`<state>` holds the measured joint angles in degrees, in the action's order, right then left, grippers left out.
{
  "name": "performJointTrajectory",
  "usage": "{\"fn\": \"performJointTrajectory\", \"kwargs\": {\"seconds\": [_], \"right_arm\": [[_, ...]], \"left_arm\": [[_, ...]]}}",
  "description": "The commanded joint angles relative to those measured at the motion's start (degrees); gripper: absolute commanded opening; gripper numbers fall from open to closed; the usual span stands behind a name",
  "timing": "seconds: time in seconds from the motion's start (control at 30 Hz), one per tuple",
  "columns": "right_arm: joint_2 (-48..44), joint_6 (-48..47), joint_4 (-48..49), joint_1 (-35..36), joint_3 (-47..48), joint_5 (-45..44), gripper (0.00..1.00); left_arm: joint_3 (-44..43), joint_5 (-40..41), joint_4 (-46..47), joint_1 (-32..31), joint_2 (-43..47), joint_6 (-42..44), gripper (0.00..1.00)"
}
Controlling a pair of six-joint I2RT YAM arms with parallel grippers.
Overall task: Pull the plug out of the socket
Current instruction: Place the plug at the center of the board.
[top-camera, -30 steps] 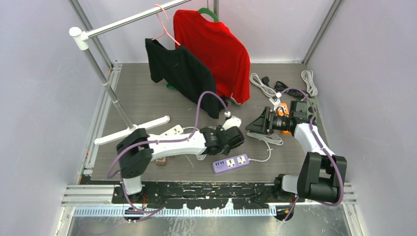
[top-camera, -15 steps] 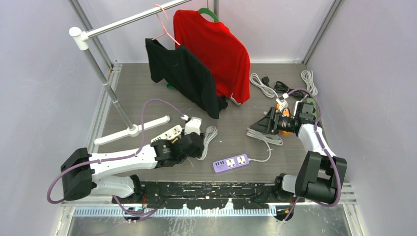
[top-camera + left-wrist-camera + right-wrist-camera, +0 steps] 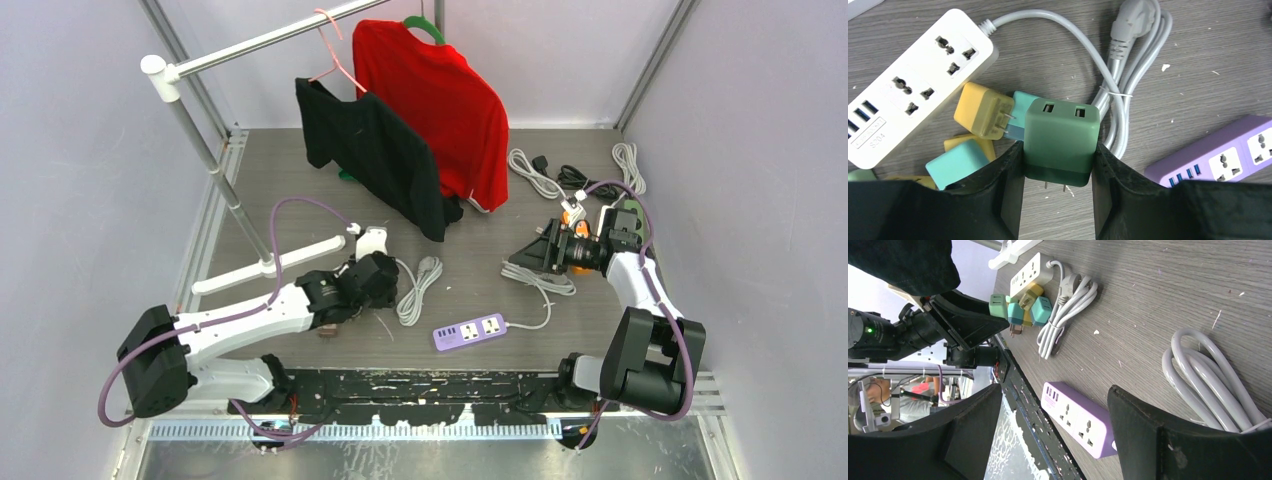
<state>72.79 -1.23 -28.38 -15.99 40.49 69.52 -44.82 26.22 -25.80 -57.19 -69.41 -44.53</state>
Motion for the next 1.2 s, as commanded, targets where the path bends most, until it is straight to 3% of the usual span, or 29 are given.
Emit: {"fn": "performJointTrajectory", "kwargs": {"seconds": [0.0,0.57,1.17], "right_arm": [[-0.22,-0.7,0.26,-0.36,0.59,0.75,0.82],[-0.24,-0.52,0.21,-0.72,0.63,0.79,0.82],[-0.07,-0.44,0.33,-1.06,0.6,0.8,0.82]], "left_arm": [[-4.06,0.21,-2.25,1.13,-1.34,0.94,0.04],[-11.62,-5.44,-3.6,6.52,-13.9,5.08,0.09],[-15.81,-9.17,-4.72,9.66,-22.04,7.08,0.28]]}}
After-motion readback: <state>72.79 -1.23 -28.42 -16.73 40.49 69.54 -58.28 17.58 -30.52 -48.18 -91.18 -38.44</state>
